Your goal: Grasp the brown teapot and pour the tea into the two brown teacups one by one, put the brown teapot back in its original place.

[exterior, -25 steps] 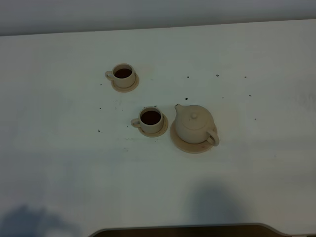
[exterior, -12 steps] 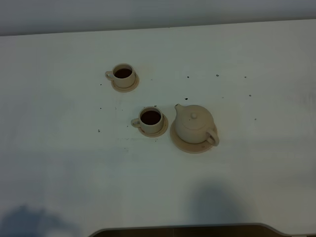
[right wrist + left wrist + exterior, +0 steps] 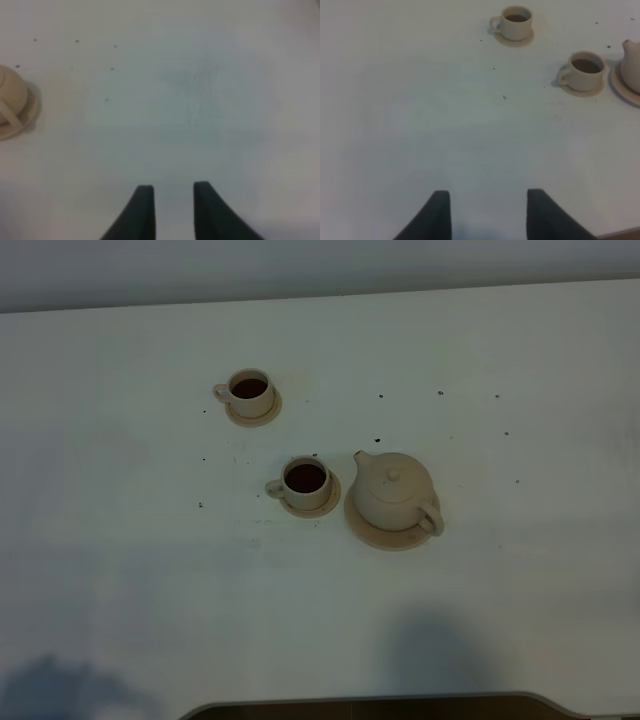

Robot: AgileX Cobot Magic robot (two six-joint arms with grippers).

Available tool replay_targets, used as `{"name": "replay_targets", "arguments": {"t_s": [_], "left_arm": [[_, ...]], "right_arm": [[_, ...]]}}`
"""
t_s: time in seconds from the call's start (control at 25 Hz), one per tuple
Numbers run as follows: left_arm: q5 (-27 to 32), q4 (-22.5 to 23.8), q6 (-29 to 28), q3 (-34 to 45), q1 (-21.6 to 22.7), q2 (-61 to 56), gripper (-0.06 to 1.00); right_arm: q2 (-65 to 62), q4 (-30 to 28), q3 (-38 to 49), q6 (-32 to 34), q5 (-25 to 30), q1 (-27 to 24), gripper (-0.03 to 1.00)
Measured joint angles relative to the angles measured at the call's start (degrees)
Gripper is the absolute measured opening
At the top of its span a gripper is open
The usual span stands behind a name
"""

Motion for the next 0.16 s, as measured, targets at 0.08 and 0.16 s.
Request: {"name": "replay_targets", "arguments": {"t_s": [0.08,0.16], "left_arm": [[0.0,0.0,-0.1,0.0,0.0,0.0,0.36],[0.0,0.0,-0.1,0.0,0.0,0.0,0.36]], "right_arm": [[0.0,0.0,0.0,0.0,0.0,0.0,0.22],[0.0,0.0,0.0,0.0,0.0,0.0,0.22]]}}
